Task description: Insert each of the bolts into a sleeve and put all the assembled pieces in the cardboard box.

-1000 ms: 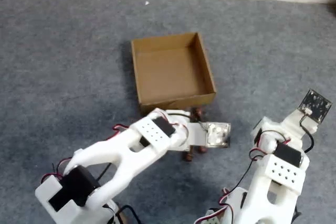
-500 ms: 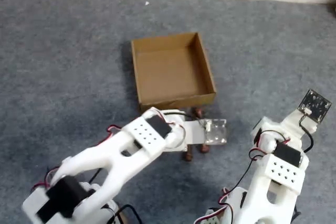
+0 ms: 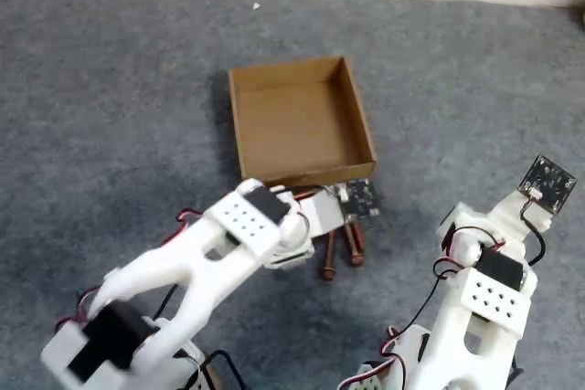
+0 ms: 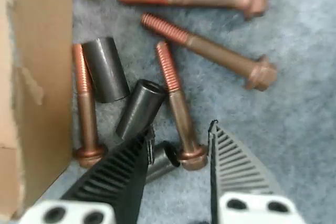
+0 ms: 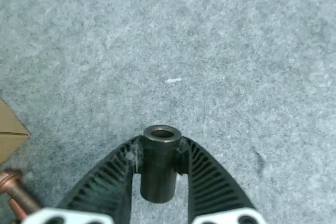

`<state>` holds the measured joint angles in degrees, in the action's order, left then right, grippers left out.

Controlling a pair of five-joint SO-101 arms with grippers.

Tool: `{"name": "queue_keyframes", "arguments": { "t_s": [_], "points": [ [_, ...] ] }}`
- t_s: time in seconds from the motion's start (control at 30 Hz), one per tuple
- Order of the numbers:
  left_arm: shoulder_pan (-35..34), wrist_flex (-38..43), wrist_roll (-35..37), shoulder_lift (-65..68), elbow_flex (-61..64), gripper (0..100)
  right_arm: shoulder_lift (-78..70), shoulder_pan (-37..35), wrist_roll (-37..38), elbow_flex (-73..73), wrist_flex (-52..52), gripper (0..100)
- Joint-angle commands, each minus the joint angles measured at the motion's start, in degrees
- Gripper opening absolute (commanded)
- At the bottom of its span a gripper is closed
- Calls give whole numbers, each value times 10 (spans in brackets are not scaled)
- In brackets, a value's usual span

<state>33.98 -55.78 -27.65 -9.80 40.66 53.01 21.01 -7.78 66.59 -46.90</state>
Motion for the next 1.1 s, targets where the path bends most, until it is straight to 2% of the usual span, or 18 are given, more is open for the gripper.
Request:
{"name": "queue_keyframes", "arguments": {
  "t_s": [0.0,0.17,0.47,0.57,0.8,0.93,1.07],
  "points": [
    [-23,-2,8,77,-67,178,14,7,-2,-7,17,5],
    [-22,-2,44,153,-106,173,14,7,-2,-7,17,5],
    [-7,-82,47,167,-131,3,14,7,-2,-7,17,5],
    [-20,-97,108,138,-138,5,13,7,-2,-7,17,5],
    [-43,-148,221,-18,-140,5,13,7,-2,-5,17,5],
    [-51,-185,361,-97,-138,6,13,7,-2,-5,17,5],
    [-116,-210,485,-142,-137,6,13,6,-2,-5,17,5]
  ]
}}
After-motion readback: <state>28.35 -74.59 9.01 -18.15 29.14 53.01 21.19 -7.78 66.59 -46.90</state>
